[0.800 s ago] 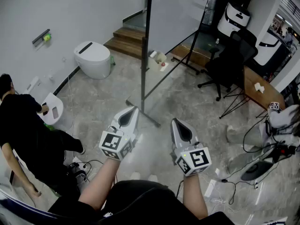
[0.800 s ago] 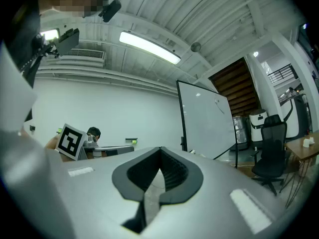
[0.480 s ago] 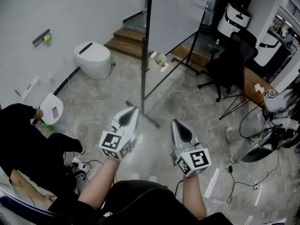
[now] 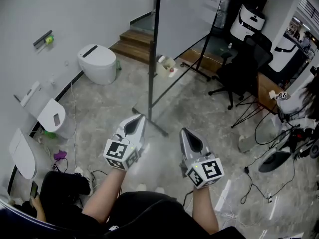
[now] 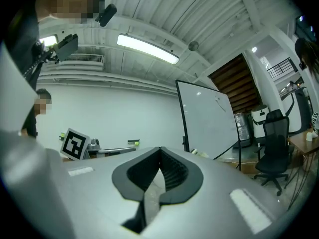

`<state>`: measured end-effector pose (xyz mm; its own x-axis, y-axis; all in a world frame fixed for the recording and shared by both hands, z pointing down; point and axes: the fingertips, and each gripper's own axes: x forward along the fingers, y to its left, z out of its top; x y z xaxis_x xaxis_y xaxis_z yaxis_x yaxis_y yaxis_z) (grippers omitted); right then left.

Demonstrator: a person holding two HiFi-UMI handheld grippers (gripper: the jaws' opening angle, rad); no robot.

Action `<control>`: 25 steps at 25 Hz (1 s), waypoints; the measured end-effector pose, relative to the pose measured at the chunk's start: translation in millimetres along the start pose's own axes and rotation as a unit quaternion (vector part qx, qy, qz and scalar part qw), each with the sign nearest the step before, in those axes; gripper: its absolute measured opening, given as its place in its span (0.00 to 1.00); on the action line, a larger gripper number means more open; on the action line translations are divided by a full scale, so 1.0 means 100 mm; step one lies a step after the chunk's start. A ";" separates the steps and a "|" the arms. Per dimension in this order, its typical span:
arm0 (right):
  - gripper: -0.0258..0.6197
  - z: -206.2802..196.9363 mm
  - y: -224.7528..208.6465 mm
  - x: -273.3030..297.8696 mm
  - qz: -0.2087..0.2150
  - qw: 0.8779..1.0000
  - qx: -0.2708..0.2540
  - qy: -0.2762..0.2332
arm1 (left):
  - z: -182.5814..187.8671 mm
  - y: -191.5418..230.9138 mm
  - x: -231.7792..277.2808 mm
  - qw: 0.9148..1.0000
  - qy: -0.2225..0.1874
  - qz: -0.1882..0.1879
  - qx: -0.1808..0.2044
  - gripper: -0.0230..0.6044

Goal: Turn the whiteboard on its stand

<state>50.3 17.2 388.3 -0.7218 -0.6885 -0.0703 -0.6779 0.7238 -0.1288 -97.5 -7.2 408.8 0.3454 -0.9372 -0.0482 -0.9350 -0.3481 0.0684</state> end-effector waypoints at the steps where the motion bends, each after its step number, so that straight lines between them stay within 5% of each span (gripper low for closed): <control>1: 0.05 0.00 -0.01 -0.01 0.000 1.000 0.001 -0.001 | 0.03 -0.01 0.01 1.000 0.000 0.002 -0.003 0.04; 25: 0.05 -0.05 -0.22 -0.29 0.020 1.000 0.007 0.002 | -0.12 -0.29 0.07 1.000 0.015 0.010 0.013 0.04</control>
<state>85.3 21.0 397.8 -0.7486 -0.6591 -0.0722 -0.6468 0.7499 -0.1389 -66.6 -4.3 418.0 0.3279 -0.9446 -0.0174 -0.9435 -0.3283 0.0438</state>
